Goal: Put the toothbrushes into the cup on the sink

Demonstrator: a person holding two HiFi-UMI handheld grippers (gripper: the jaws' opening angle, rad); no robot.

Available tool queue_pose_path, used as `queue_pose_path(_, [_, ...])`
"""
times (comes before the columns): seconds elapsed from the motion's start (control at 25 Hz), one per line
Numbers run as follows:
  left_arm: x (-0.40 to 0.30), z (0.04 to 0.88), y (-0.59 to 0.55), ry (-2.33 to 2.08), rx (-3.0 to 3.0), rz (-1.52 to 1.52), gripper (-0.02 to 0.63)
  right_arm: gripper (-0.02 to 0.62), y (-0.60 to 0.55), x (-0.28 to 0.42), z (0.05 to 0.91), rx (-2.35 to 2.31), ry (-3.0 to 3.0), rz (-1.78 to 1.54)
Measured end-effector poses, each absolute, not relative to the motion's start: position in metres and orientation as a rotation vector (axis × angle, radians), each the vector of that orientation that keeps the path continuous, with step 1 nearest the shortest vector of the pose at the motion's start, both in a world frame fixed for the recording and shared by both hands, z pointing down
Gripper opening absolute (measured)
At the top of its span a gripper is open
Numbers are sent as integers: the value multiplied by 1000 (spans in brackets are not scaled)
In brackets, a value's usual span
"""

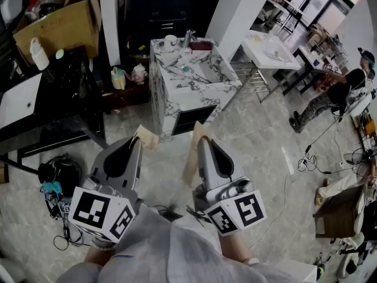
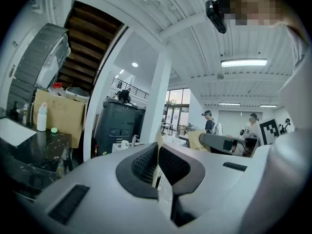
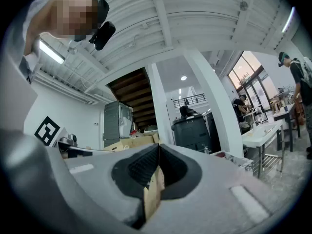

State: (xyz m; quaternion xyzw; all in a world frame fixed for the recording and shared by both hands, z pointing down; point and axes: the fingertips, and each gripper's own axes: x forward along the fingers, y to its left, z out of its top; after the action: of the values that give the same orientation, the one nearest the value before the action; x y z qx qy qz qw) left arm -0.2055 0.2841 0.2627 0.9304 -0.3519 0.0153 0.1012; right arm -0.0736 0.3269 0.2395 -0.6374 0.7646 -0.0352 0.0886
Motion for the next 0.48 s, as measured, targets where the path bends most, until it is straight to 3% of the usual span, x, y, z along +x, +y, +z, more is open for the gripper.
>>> queue_pose_path(0.48, [-216,263,269,-971,2775,48,6,0,317,-87,240,-1942,2226,-102])
